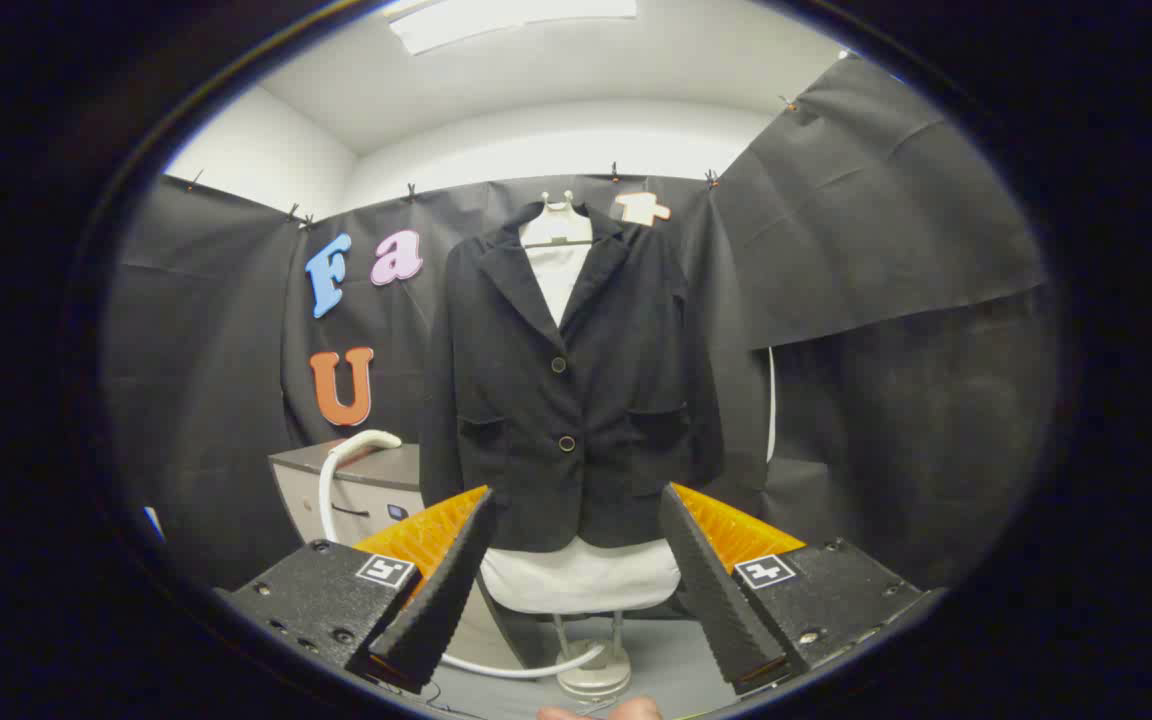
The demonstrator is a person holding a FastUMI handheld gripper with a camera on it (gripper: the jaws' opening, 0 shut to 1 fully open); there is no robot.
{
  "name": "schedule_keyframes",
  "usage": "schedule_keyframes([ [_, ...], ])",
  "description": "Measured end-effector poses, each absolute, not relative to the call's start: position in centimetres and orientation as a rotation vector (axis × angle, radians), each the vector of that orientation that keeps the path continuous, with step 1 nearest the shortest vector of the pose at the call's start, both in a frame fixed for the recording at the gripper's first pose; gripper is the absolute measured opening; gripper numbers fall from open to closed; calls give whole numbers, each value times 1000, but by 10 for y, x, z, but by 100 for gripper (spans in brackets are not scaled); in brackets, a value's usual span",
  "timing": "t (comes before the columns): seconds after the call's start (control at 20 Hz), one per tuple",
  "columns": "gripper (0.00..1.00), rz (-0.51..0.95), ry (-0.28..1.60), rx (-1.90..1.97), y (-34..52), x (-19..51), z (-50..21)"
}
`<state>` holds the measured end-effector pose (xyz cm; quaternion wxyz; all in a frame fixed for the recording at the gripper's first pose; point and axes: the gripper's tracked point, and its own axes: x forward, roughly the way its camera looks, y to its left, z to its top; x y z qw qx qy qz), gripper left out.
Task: Iron the clothes twice with a garment steamer, once on the left side and once on the right side.
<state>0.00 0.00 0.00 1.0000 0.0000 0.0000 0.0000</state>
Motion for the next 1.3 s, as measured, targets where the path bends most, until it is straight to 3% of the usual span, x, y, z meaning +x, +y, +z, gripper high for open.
schedule_keyframes([
  [0.7, 100, 42, 21, -27, 29, 12, -4],
  [1.3, 100, 160, 60, -21, 170, 41, 3],
])
